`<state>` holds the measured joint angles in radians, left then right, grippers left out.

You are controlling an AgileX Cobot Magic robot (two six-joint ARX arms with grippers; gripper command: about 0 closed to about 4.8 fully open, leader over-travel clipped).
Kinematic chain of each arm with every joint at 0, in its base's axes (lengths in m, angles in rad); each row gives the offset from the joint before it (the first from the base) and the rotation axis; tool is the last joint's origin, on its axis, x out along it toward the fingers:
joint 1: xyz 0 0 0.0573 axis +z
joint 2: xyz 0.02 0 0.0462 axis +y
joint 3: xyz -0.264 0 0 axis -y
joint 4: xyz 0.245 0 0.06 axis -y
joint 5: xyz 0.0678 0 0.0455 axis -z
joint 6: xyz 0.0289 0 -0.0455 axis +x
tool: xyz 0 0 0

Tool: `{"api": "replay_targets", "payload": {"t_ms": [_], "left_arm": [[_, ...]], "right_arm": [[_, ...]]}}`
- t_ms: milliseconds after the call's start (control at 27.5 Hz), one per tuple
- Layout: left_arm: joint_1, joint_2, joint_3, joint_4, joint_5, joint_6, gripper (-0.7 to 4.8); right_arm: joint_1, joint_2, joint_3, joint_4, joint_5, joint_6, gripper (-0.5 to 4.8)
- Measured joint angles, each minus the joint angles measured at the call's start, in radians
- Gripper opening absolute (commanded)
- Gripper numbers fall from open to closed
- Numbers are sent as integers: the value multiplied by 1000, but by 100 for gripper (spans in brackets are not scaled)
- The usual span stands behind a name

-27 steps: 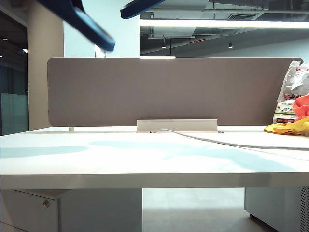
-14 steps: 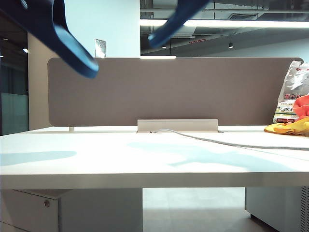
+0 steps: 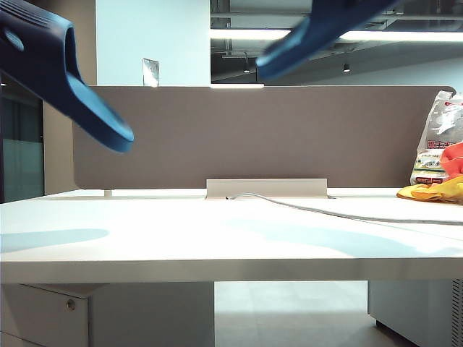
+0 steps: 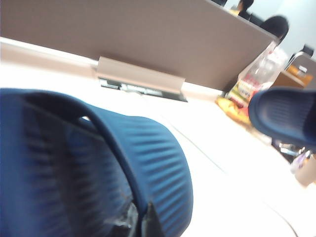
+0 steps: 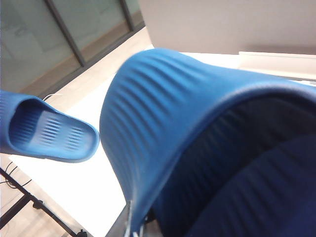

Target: Interlock the pair of blue slippers on the table with their fronts facing up.

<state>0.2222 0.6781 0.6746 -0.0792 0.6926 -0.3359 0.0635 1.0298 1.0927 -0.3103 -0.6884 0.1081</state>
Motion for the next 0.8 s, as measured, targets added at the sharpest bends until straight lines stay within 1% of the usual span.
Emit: {"api": "replay_targets", "payload": {"t_ms": [36, 73, 109, 145, 182, 218, 255, 364, 436, 582, 655, 691, 727, 764, 800], "left_arm": [[-21, -10, -17, 62, -10, -13, -6], [-32, -13, -17, 83, -18, -13, -6], [-66, -16, -15, 112, -53, -13, -6], [-84, -16, -15, 115, -77, -11, -6], [-132, -14, -23, 112, -141, 5, -6], [-157, -14, -32, 107, -173, 18, -6], [-196, -12, -52, 105, -201, 36, -6], [-262, 15, -72, 105, -248, 59, -6], [-315, 66, -80, 127, -266, 76, -6], [-341, 186, -82, 233, -269, 76, -6], [-341, 242, -82, 301, -235, 74, -6], [-341, 278, -82, 347, -201, 74, -6], [-341, 293, -82, 366, -182, 73, -6], [-341, 328, -82, 415, -136, 73, -6], [-341, 341, -82, 430, -122, 73, -6]], "right_arm": [[-1, 2, -48, 31, -17, 4, -2], [-1, 6, -78, 51, -32, 10, -2], [2, 7, -146, 101, -58, 28, -2], [3, 7, -188, 142, -75, 43, -2], [3, 8, -245, 218, -98, 77, -2], [3, 8, -270, 259, -107, 95, -2], [3, 8, -313, 344, -117, 121, -2], [3, 10, -359, 433, -128, 131, -2], [3, 20, -373, 455, -137, 134, -2], [3, 66, -372, 478, -157, 135, -2], [3, 91, -372, 483, -200, 135, -2], [3, 112, -372, 502, -224, 142, -2], [3, 121, -372, 512, -229, 146, -2], [3, 140, -372, 532, -244, 156, -2], [3, 149, -372, 545, -253, 162, -2]]}}
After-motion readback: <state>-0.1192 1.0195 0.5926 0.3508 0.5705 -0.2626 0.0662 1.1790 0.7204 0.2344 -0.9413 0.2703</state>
